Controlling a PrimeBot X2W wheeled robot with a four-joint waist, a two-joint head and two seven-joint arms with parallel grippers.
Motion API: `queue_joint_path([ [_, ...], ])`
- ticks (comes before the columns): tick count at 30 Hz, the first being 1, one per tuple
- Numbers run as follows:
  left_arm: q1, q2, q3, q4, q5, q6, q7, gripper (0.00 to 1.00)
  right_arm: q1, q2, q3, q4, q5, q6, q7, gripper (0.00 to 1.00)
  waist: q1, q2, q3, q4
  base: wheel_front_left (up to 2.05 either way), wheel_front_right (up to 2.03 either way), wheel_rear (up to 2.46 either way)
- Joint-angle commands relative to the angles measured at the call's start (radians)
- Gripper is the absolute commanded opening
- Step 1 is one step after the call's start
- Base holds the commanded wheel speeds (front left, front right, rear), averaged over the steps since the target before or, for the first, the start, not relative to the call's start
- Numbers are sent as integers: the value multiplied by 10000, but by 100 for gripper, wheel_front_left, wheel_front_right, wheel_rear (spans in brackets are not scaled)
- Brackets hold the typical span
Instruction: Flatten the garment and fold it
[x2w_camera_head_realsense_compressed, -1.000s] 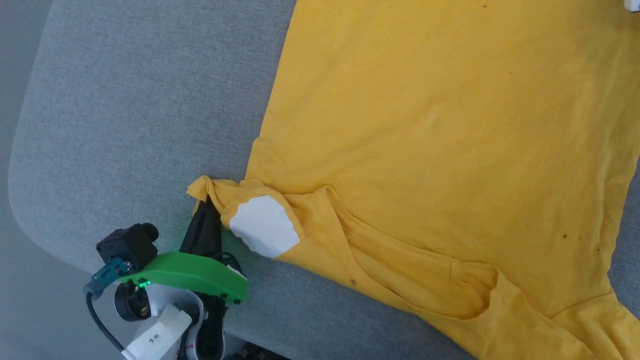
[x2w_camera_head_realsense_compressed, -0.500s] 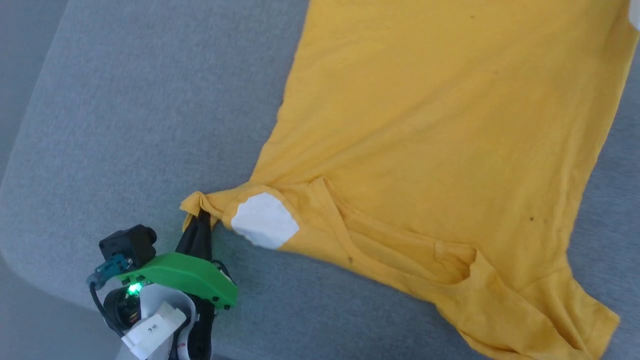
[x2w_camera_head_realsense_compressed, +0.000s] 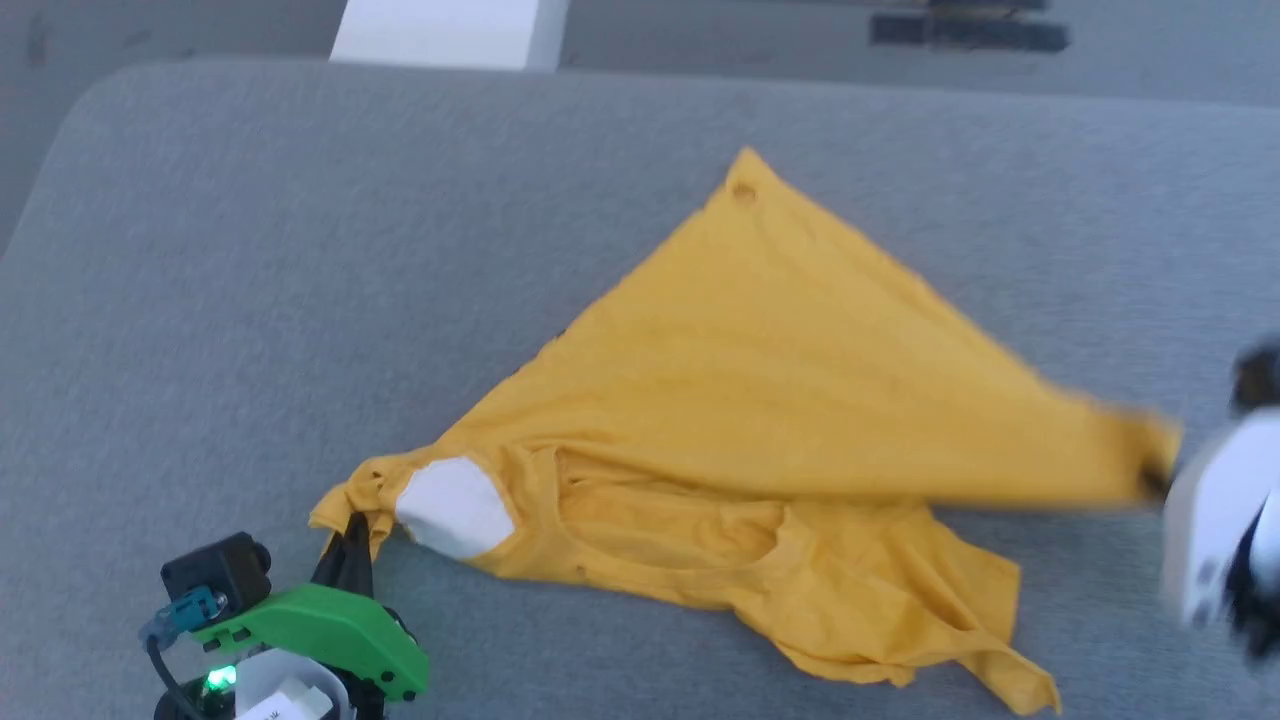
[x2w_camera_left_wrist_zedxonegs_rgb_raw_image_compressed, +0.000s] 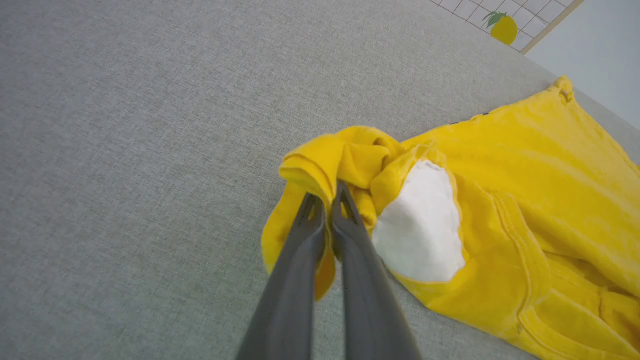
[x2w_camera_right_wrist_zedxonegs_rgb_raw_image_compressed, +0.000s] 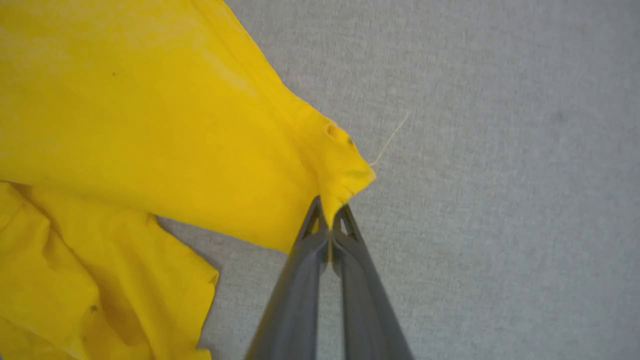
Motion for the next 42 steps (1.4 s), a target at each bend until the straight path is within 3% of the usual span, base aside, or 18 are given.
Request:
queue_joint_path([
  [1, 142, 93, 39, -49, -67, 70, 33, 0, 619, 273, 4, -179, 43, -13, 29, 0, 1, -1, -1075, -983, 0, 0, 0],
  [7, 383, 78, 53, 32, -181, 173, 163, 0, 2900, 1597, 328, -20, 368, -13, -157, 0, 1, -1, -1239, -1075, 0, 0, 0],
  [12, 545, 24, 45, 198, -299, 190, 195, 0, 3499, 2052, 901, 787, 529, -13, -496, 0, 1, -1, -1288, -1073, 0, 0, 0],
  [13, 560, 15, 46, 226, -323, 185, 192, 0, 3450, 2081, 879, 867, 500, -13, -763, 9, 1, -1, -1298, -1070, 0, 0, 0],
  [14, 577, 14, 46, 255, -337, 186, 197, 0, 3387, 2088, 867, 884, 485, -13, -999, 78, 1, -1, -1308, -1075, 0, 0, 0],
  [15, 598, 14, 49, 280, -359, 184, 204, 0, 3276, 2113, 756, 871, 520, -13, -1340, 100, 1, -1, -1319, -1092, 0, 0, 0],
  [18, 636, 33, 45, 324, -377, 176, 202, 0, 2922, 2076, 490, 655, 636, -13, -2275, 100, 1, -1, -1358, -1113, 0, 0, 0],
  [22, 641, 113, 29, 304, -346, 161, 208, 0, 2045, 1948, 151, -72, 728, -13, -4348, 100, 1, -1, -1374, -1140, 0, 0, 0],
  [25, 644, 149, 15, 256, -323, 181, 218, 0, 1137, 1812, 516, -263, 804, -13, -5782, 100, 1, -1, -1326, -1165, 0, 0, 0],
  [29, 561, 165, -51, 188, -288, 198, 263, 0, -216, 1577, 1331, 207, 812, -13, -6624, 100, 1, -1, -1105, -1022, 0, 0, 0],
  [35, 194, 60, -260, -142, -186, 180, 231, 0, -2883, 1670, 2294, 2016, 285, -13, -6554, 100, 1, -1, -277, -440, 0, 0, 0],
  [42, -372, -153, -526, -358, -150, 46, 142, 0, -5781, 1437, 3118, 4919, -690, -13, -4339, 100, 1, -1, 851, 471, 0, 0, 0],
])
